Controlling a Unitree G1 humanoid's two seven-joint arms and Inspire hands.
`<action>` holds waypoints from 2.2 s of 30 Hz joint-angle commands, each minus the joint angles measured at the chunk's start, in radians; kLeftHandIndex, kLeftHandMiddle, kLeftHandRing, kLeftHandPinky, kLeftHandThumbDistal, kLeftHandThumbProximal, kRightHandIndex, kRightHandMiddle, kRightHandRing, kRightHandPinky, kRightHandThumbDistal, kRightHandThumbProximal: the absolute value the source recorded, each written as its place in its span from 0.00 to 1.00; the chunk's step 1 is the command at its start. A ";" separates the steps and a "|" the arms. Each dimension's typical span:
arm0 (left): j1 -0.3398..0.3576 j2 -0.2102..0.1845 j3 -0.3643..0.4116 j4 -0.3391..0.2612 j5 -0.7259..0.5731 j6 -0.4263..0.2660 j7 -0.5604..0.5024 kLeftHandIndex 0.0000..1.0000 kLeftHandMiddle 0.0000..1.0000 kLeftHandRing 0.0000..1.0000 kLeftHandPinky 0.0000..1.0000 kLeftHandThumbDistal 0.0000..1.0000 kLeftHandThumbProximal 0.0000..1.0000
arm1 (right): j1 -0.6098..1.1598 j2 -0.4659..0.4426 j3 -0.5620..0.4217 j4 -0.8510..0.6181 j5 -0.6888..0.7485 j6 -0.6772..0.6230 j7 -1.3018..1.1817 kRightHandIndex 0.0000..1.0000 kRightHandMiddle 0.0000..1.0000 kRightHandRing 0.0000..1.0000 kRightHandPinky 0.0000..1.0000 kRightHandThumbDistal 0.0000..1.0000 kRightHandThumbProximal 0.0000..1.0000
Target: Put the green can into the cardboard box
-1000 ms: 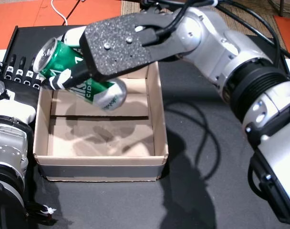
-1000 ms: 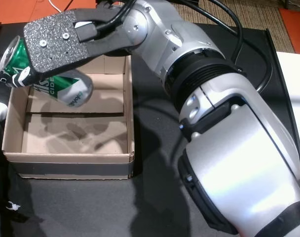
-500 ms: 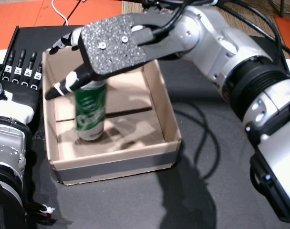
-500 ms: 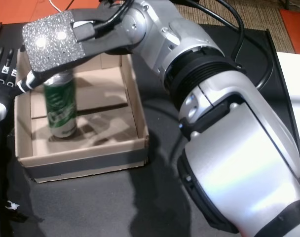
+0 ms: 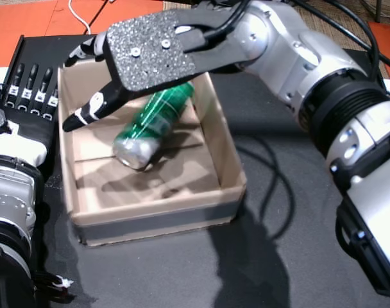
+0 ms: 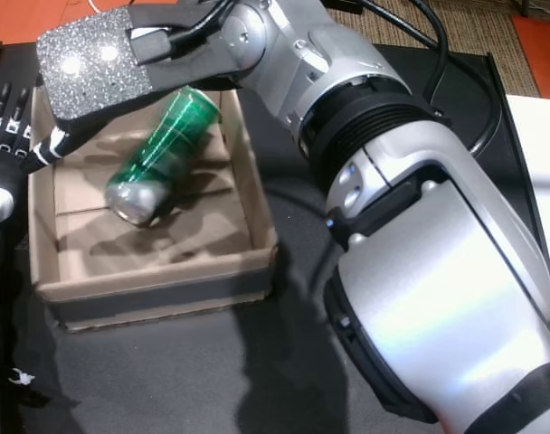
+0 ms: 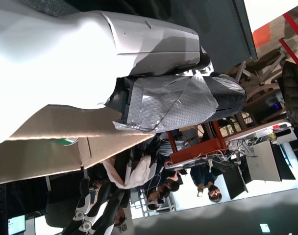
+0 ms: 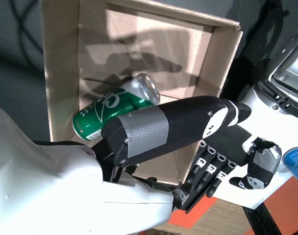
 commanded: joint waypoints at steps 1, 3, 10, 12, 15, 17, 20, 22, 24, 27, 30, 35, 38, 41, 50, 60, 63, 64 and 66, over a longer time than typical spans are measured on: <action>0.011 0.005 0.007 0.007 -0.001 0.000 0.006 0.74 0.72 0.78 0.80 0.00 1.00 | -0.013 -0.010 -0.024 -0.010 0.032 -0.017 -0.005 0.85 1.00 1.00 1.00 1.00 0.76; 0.009 0.003 0.009 0.007 -0.003 0.000 0.008 0.72 0.68 0.77 0.80 0.00 1.00 | -0.015 -0.013 -0.043 -0.010 0.051 -0.022 0.008 0.86 1.00 1.00 1.00 1.00 0.74; 0.009 0.005 0.018 0.009 -0.004 0.005 -0.002 0.62 0.67 0.77 0.85 0.00 1.00 | -0.029 -0.035 -0.031 -0.014 0.033 -0.043 -0.076 0.64 0.95 1.00 1.00 1.00 0.79; 0.010 0.005 0.019 0.009 -0.001 0.002 -0.006 0.62 0.68 0.78 0.84 0.00 1.00 | -0.030 -0.048 -0.026 -0.021 0.024 -0.051 -0.138 0.64 0.93 1.00 1.00 1.00 0.75; 0.011 0.003 0.024 0.008 -0.002 -0.004 -0.004 0.65 0.68 0.78 0.82 0.00 1.00 | -0.018 -0.087 0.058 -0.048 -0.090 -0.119 -0.448 0.60 0.87 1.00 1.00 1.00 0.74; 0.010 0.004 0.026 0.009 -0.003 -0.002 0.002 0.68 0.70 0.80 0.82 0.00 1.00 | -0.007 -0.119 0.116 -0.061 -0.173 -0.163 -0.688 0.84 0.99 1.00 1.00 1.00 0.70; 0.012 0.006 0.027 0.009 -0.004 0.000 -0.009 0.69 0.72 0.83 0.85 0.00 1.00 | 0.003 -0.156 0.120 -0.055 -0.195 -0.194 -0.865 0.92 1.00 1.00 1.00 0.99 0.69; 0.013 0.008 0.027 0.009 -0.003 0.000 -0.011 0.69 0.72 0.82 0.85 0.00 1.00 | 0.003 -0.182 0.121 -0.045 -0.207 -0.194 -0.945 0.92 1.00 1.00 1.00 1.00 0.68; 0.014 0.010 0.023 0.009 0.003 -0.002 -0.004 0.69 0.70 0.81 0.83 0.00 1.00 | 0.003 -0.212 0.112 -0.035 -0.201 -0.183 -0.988 0.92 1.00 1.00 1.00 1.00 0.67; 0.012 0.012 0.025 0.010 0.002 0.000 0.009 0.73 0.70 0.79 0.82 0.00 1.00 | 0.011 -0.269 0.070 -0.027 -0.155 -0.175 -0.981 0.88 1.00 1.00 1.00 0.99 0.60; 0.013 0.014 0.025 0.009 0.002 -0.002 0.008 0.72 0.69 0.80 0.84 0.00 1.00 | 0.029 -0.322 0.047 -0.023 -0.136 -0.155 -0.974 0.86 1.00 1.00 1.00 1.00 0.58; 0.017 0.022 0.025 0.010 0.002 0.005 0.006 0.66 0.68 0.80 0.89 0.00 1.00 | 0.103 -0.414 -0.034 -0.020 -0.064 -0.144 -0.959 0.75 0.93 1.00 1.00 1.00 0.58; 0.018 0.024 0.027 0.010 0.001 0.005 0.004 0.64 0.66 0.80 0.92 0.00 1.00 | 0.167 -0.458 -0.111 -0.025 0.014 -0.156 -0.932 0.63 0.82 1.00 1.00 1.00 0.56; 0.017 0.028 0.022 0.010 0.007 0.002 0.014 0.60 0.63 0.78 0.92 0.00 1.00 | 0.243 -0.498 -0.180 -0.031 0.084 -0.177 -0.912 0.62 0.86 1.00 1.00 0.90 0.49; 0.015 0.034 0.019 0.012 0.010 0.001 0.023 0.69 0.68 0.84 0.93 0.00 1.00 | 0.426 -0.578 -0.291 -0.044 0.178 -0.205 -0.885 0.75 0.88 0.96 1.00 0.88 0.55; 0.012 0.039 0.019 0.011 0.008 0.002 0.027 0.64 0.64 0.81 0.91 0.00 1.00 | 0.615 -0.511 -0.455 -0.084 0.328 -0.360 -1.033 0.77 0.88 0.96 1.00 0.62 0.45; 0.013 0.040 0.020 0.011 0.008 -0.001 0.022 0.60 0.61 0.76 0.89 0.00 1.00 | 0.659 -0.468 -0.486 -0.093 0.361 -0.401 -1.046 0.79 0.90 0.97 1.00 0.60 0.49; 0.012 0.042 0.020 0.011 0.008 0.000 0.025 0.58 0.60 0.75 0.88 0.00 1.00 | 0.672 -0.457 -0.494 -0.095 0.371 -0.414 -1.041 0.79 0.90 0.97 1.00 0.59 0.49; 0.012 0.045 0.018 0.011 0.010 0.005 0.019 0.58 0.61 0.75 0.90 0.00 1.00 | 0.699 -0.429 -0.520 -0.096 0.407 -0.432 -1.010 0.82 0.92 0.98 1.00 0.56 0.52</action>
